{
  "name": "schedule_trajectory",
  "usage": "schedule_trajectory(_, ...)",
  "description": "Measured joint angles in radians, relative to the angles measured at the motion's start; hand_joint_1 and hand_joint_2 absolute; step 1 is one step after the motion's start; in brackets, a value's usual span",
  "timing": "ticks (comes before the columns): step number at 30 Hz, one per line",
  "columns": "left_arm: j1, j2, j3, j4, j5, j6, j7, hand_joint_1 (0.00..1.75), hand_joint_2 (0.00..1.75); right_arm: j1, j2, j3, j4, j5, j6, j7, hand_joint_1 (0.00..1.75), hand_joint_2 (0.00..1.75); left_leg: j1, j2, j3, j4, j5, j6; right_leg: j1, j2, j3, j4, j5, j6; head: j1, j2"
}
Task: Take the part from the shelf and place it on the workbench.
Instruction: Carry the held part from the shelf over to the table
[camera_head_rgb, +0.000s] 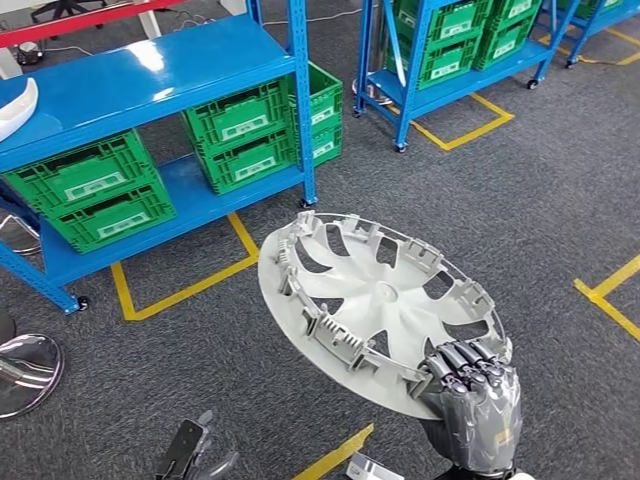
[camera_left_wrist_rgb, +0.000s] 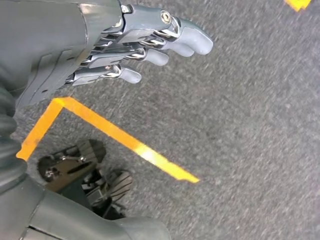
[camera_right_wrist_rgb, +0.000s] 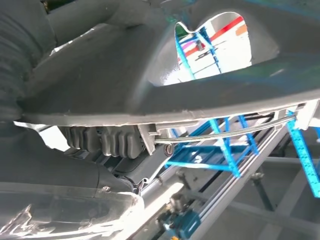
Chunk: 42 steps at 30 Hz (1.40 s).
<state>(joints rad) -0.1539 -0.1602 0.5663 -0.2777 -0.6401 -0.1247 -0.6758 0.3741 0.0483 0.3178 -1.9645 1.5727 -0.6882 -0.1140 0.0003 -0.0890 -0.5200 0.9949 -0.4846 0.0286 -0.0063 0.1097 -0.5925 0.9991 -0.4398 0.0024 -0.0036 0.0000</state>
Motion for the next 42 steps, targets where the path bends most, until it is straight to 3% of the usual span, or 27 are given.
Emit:
schedule_trajectory(2,-0.003,-0.005,0.000,0.000,-0.001,0.000,0.001,0.00,1.75,0.005,0.001,-0.003,-0.004,0.000,0.000,-0.001,1.75,1.75,0.000,0.022,0.001,-0.014,0.004,-0.001,-0.003,0.015,-0.014,0.002,0.007,0.013,-0.003,0.000)
schedule_trajectory(3,-0.005,-0.007,0.000,0.000,-0.002,0.001,0.001,0.00,1.75,0.008,0.001,-0.005,-0.007,0.000,0.000,-0.002,1.75,1.75,0.003,0.034,0.001,-0.021,0.009,-0.002,-0.002,0.000,-0.024,0.011,0.000,0.018,-0.002,0.000)
schedule_trajectory(4,-0.006,-0.009,0.000,0.000,-0.004,0.002,0.002,0.00,1.75,0.010,0.001,-0.007,-0.009,0.000,0.000,-0.002,1.75,1.75,0.006,0.049,0.001,-0.028,0.014,-0.003,0.000,-0.026,-0.040,0.038,-0.020,0.024,0.001,0.000)
schedule_trajectory(6,-0.005,-0.012,-0.001,0.000,-0.007,0.003,0.005,0.00,1.75,0.011,0.001,-0.010,-0.012,0.000,0.000,-0.003,1.75,1.75,0.007,0.079,-0.002,-0.033,0.019,-0.002,-0.001,-0.085,-0.092,0.152,-0.089,0.034,0.005,0.000)
schedule_trajectory(8,-0.002,-0.013,-0.001,0.000,-0.009,0.004,0.010,0.00,1.75,0.012,0.001,-0.011,-0.012,0.000,0.000,-0.004,1.75,1.75,0.006,0.111,-0.006,-0.032,0.020,-0.004,-0.006,-0.102,-0.138,0.268,-0.139,0.045,0.007,0.000)
schedule_trajectory(9,-0.001,-0.013,-0.001,0.000,-0.009,0.005,0.012,0.00,1.75,0.013,0.000,-0.012,-0.012,0.000,0.000,-0.004,1.75,1.75,0.006,0.127,-0.008,-0.031,0.021,-0.005,-0.009,-0.106,-0.138,0.282,-0.139,0.050,0.007,0.000)
schedule_trajectory(10,-0.002,-0.014,-0.001,0.000,-0.009,0.005,0.013,0.00,1.75,0.014,0.000,-0.013,-0.012,0.000,0.000,-0.004,1.75,1.75,0.006,0.140,-0.009,-0.030,0.022,-0.006,-0.012,-0.111,-0.118,0.259,-0.123,0.053,0.007,0.000)
schedule_trajectory(12,-0.005,-0.016,-0.001,0.000,-0.009,0.006,0.013,0.00,1.75,0.014,0.001,-0.015,-0.014,0.000,0.000,-0.004,1.75,1.75,0.006,0.164,-0.010,-0.025,0.019,-0.013,-0.015,-0.142,-0.030,0.118,-0.072,0.057,0.007,0.000)
schedule_trajectory(14,-0.009,-0.016,-0.001,0.000,-0.010,0.006,0.014,0.00,1.75,0.013,0.001,-0.017,-0.019,0.000,0.000,-0.005,1.75,1.75,0.002,0.180,-0.011,-0.016,0.016,-0.026,-0.013,-0.165,0.032,0.015,-0.047,0.046,0.006,0.000)
schedule_trajectory(17,-0.013,-0.017,-0.002,0.000,-0.014,0.006,0.015,0.00,1.75,0.015,0.004,-0.024,-0.030,0.000,0.000,-0.015,1.75,1.75,0.001,0.197,-0.012,-0.011,0.016,-0.039,-0.008,-0.148,0.031,0.009,-0.045,0.020,0.003,0.000)
schedule_trajectory(18,-0.014,-0.018,-0.003,0.000,-0.016,0.006,0.015,0.00,1.75,0.016,0.006,-0.027,-0.035,0.000,0.000,-0.018,1.75,1.75,0.003,0.194,-0.013,-0.008,0.011,-0.044,-0.009,-0.140,0.028,0.009,-0.042,0.013,0.003,0.000)
schedule_trajectory(20,-0.016,-0.019,-0.004,0.000,-0.018,0.007,0.015,0.00,1.75,0.018,0.011,-0.033,-0.046,0.000,0.000,-0.022,1.75,1.75,0.008,0.157,-0.032,0.038,-0.030,-0.052,-0.010,-0.123,0.023,0.008,-0.035,0.000,0.003,0.000)
schedule_trajectory(22,-0.013,-0.020,-0.004,0.000,-0.018,0.007,0.016,0.00,1.75,0.019,0.017,-0.038,-0.057,0.000,0.000,-0.025,1.75,1.75,0.009,0.111,-0.088,0.170,-0.108,-0.054,-0.009,-0.101,0.016,0.007,-0.029,-0.010,0.002,0.000)
schedule_trajectory(23,-0.010,-0.020,-0.004,0.000,-0.018,0.007,0.016,0.00,1.75,0.020,0.020,-0.042,-0.062,0.000,0.000,-0.029,1.75,1.75,0.009,0.101,-0.119,0.242,-0.139,-0.052,-0.007,-0.089,0.012,0.008,-0.027,-0.013,0.001,0.000)
schedule_trajectory(24,-0.008,-0.020,-0.004,0.000,-0.018,0.007,0.016,0.00,1.75,0.023,0.023,-0.046,-0.067,0.000,0.000,-0.032,1.75,1.75,0.009,0.097,-0.138,0.286,-0.149,-0.049,-0.004,-0.075,0.010,0.008,-0.025,-0.015,0.002,0.000)
schedule_trajectory(25,-0.007,-0.019,-0.004,0.000,-0.018,0.008,0.016,0.00,1.75,0.026,0.025,-0.050,-0.071,0.000,0.000,-0.034,1.75,1.75,0.008,0.094,-0.139,0.290,-0.137,-0.044,-0.001,-0.062,0.010,0.008,-0.023,-0.016,0.002,0.000)
schedule_trajectory(26,-0.007,-0.019,-0.004,0.000,-0.018,0.008,0.016,0.00,1.75,0.029,0.027,-0.054,-0.076,0.000,0.000,-0.036,1.75,1.75,0.006,0.090,-0.123,0.256,-0.107,-0.037,0.002,-0.048,0.010,0.008,-0.022,-0.016,0.002,0.000)
schedule_trajectory(29,-0.008,-0.018,-0.004,0.000,-0.018,0.010,0.017,0.00,1.75,0.033,0.035,-0.064,-0.091,0.000,0.000,-0.037,1.75,1.75,0.002,0.037,-0.034,0.069,-0.010,-0.008,0.007,-0.011,0.009,0.009,-0.017,-0.012,0.003,0.000)
schedule_trajectory(31,-0.008,-0.016,-0.004,0.000,-0.018,0.012,0.019,0.00,1.75,0.034,0.040,-0.071,-0.103,0.000,0.000,-0.041,1.75,1.75,0.000,0.012,-0.011,0.017,-0.003,-0.001,0.004,0.009,0.000,0.011,-0.011,-0.003,0.002,0.000)
schedule_trajectory(33,-0.008,-0.017,-0.004,0.000,-0.019,0.013,0.021,0.00,1.75,0.042,0.047,-0.084,-0.117,0.000,0.000,-0.052,1.75,1.75,0.002,0.028,-0.009,0.000,-0.002,-0.004,0.001,0.027,-0.013,0.012,-0.005,0.009,0.001,0.000)
schedule_trajectory(34,-0.008,-0.018,-0.004,0.000,-0.019,0.013,0.021,0.00,1.75,0.047,0.051,-0.092,-0.124,0.000,0.000,-0.060,1.75,1.75,0.004,0.039,-0.008,-0.009,0.001,-0.005,0.001,0.016,-0.021,0.017,-0.008,0.014,0.002,0.000)
schedule_trajectory(36,-0.008,-0.021,-0.005,0.000,-0.019,0.014,0.021,0.00,1.75,0.050,0.056,-0.105,-0.136,0.000,0.000,-0.069,1.75,1.75,0.008,0.065,-0.005,-0.023,0.010,-0.005,0.003,-0.040,-0.054,0.073,-0.046,0.023,0.007,0.000)
schedule_trajectory(37,-0.006,-0.021,-0.004,0.000,-0.019,0.014,0.022,0.00,1.75,0.048,0.057,-0.109,-0.140,0.000,0.000,-0.072,1.75,1.75,0.005,0.079,-0.004,-0.024,0.012,-0.004,0.003,-0.074,-0.081,0.130,-0.078,0.028,0.009,0.000)
schedule_trajectory(39,0.001,-0.021,-0.004,0.001,-0.020,0.014,0.024,0.00,1.75,0.048,0.059,-0.115,-0.145,0.000,0.000,-0.075,1.75,1.75,0.003,0.110,-0.007,-0.023,0.012,-0.003,-0.002,-0.100,-0.136,0.253,-0.132,0.036,0.011,0.000)
schedule_trajectory(40,0.002,-0.021,-0.004,0.001,-0.020,0.014,0.026,0.00,1.75,0.050,0.060,-0.119,-0.146,0.000,0.000,-0.078,1.75,1.75,0.002,0.126,-0.008,-0.023,0.012,-0.003,-0.004,-0.105,-0.146,0.281,-0.137,0.040,0.011,0.000)
schedule_trajectory(41,0.003,-0.021,-0.004,0.001,-0.020,0.014,0.027,0.00,1.75,0.052,0.062,-0.123,-0.149,0.000,0.000,-0.083,1.75,1.75,0.002,0.140,-0.008,-0.022,0.011,-0.004,-0.007,-0.108,-0.136,0.271,-0.125,0.043,0.011,0.000)
schedule_trajectory(42,0.003,-0.022,-0.004,0.001,-0.020,0.014,0.028,0.00,1.75,0.053,0.064,-0.128,-0.153,0.000,0.000,-0.091,1.75,1.75,0.002,0.153,-0.008,-0.022,0.010,-0.006,-0.009,-0.116,-0.104,0.221,-0.098,0.045,0.012,0.000)
